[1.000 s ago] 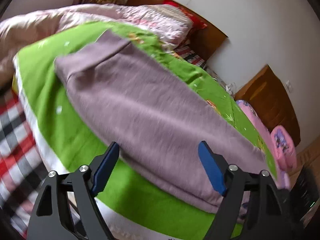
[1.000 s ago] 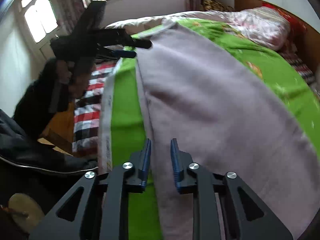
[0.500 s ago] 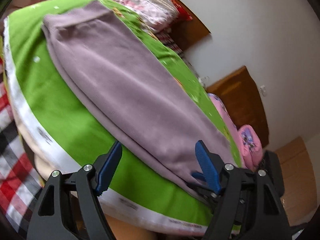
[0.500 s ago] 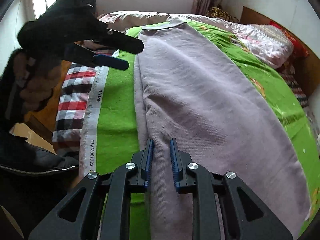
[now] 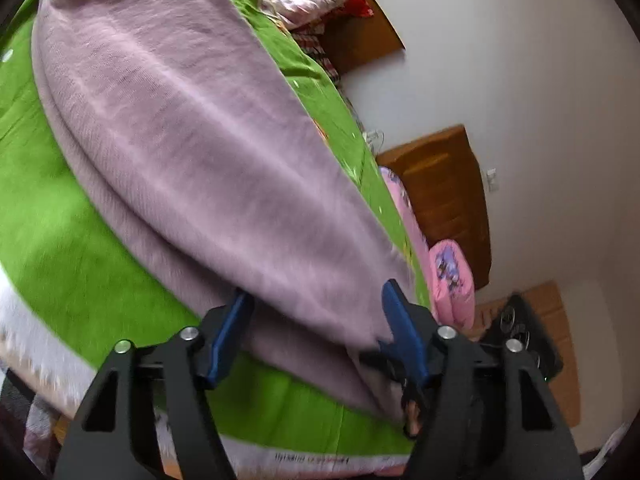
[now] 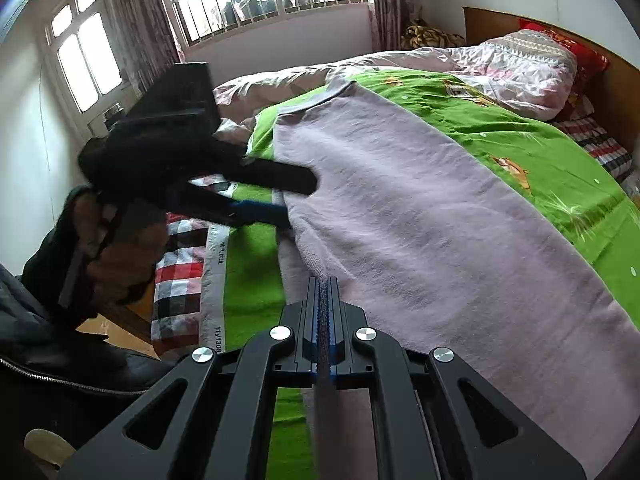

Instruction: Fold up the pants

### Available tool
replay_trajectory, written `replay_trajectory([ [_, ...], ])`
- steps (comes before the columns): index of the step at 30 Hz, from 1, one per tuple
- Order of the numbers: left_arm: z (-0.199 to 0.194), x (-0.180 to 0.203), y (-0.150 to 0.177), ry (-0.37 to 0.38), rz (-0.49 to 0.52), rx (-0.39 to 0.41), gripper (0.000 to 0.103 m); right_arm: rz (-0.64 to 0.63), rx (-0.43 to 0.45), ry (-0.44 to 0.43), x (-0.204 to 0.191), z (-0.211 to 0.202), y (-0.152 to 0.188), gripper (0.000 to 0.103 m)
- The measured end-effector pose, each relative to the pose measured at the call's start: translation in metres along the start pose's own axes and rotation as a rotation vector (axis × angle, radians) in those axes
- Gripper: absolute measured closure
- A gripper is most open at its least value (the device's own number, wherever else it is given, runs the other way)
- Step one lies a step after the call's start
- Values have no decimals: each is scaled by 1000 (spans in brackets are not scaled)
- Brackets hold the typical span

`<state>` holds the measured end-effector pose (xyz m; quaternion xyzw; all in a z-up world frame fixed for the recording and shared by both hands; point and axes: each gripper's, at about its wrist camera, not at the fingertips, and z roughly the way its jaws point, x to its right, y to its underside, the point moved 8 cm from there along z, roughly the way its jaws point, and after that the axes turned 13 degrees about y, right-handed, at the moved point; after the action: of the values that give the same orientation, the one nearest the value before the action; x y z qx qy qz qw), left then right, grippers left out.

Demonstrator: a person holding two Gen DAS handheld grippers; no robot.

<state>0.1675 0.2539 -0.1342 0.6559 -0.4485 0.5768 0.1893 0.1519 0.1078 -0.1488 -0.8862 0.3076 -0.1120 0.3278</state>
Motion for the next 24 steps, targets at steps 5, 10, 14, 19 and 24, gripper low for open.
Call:
replay_trajectory([
  [5,-10,-18,-20,-62,-39,98,97,-47,-18,26,-8,6,6,99],
  [10,-26,-11,-9,-154,38,142,98,-104,-38,56,-22,5,10,99],
  [14,-24,-31,-2,-169,-18,134,98,-87,-67,49,-25,21,23,98],
  [19,-22,-26,-7,-182,36,114,86,-82,-86,56,-26,14,22,82],
  [24,-70,-1,-39,-405,140,354,21,-2,-22,18,-22,-33,22,62],
])
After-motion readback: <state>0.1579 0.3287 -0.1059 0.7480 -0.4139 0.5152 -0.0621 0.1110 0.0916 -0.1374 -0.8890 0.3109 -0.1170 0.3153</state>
